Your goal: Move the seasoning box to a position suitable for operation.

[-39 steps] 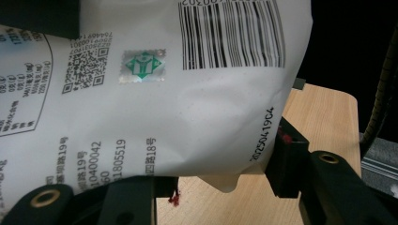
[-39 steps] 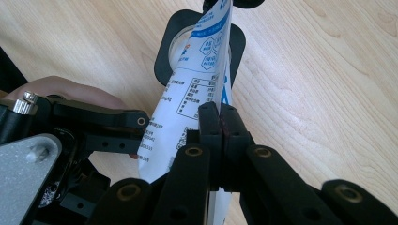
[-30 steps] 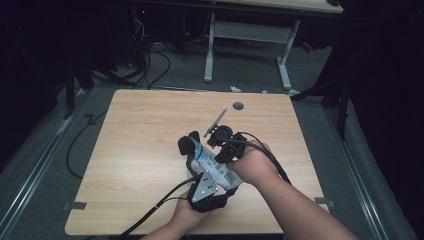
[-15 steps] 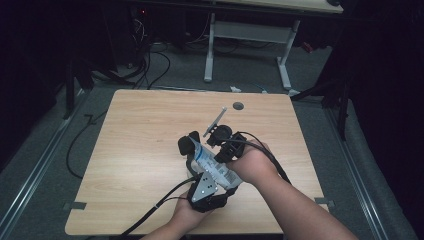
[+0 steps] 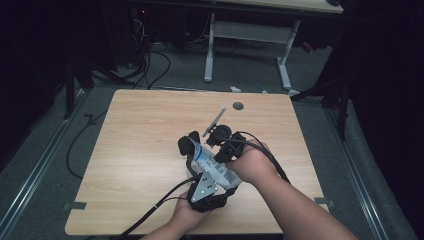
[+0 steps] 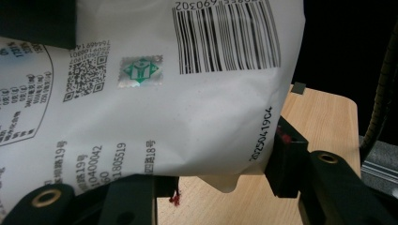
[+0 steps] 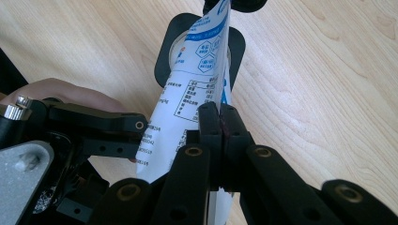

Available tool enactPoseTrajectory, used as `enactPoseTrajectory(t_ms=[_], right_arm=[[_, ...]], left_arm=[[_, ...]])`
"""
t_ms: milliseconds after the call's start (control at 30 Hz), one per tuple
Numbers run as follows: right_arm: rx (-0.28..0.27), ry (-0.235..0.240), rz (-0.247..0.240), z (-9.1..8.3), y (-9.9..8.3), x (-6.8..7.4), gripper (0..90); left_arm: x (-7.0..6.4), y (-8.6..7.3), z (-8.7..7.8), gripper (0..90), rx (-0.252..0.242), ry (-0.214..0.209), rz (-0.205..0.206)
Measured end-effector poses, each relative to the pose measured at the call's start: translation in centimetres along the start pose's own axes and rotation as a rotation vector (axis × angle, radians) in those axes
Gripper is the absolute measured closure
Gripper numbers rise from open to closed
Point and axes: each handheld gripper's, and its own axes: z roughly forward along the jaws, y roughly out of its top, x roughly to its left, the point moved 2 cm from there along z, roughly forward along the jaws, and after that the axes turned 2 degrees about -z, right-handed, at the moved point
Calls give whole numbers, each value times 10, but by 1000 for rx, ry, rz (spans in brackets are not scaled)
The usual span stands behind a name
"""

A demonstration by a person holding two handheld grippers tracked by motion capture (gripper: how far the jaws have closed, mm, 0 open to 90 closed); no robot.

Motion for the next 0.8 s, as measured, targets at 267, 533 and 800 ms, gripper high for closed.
enactPoseTrajectory(t_ms=[267,533,800], right_arm=[[5,1,0,0,0,0,900],[8,1,6,-1,2,1,900],[8,1,6,-1,2,1,900]], left_arm=[[0,0,0,546,1,1,5],[0,1,-1,546,-5,4,3],[0,1,-1,547,-7,4,3]])
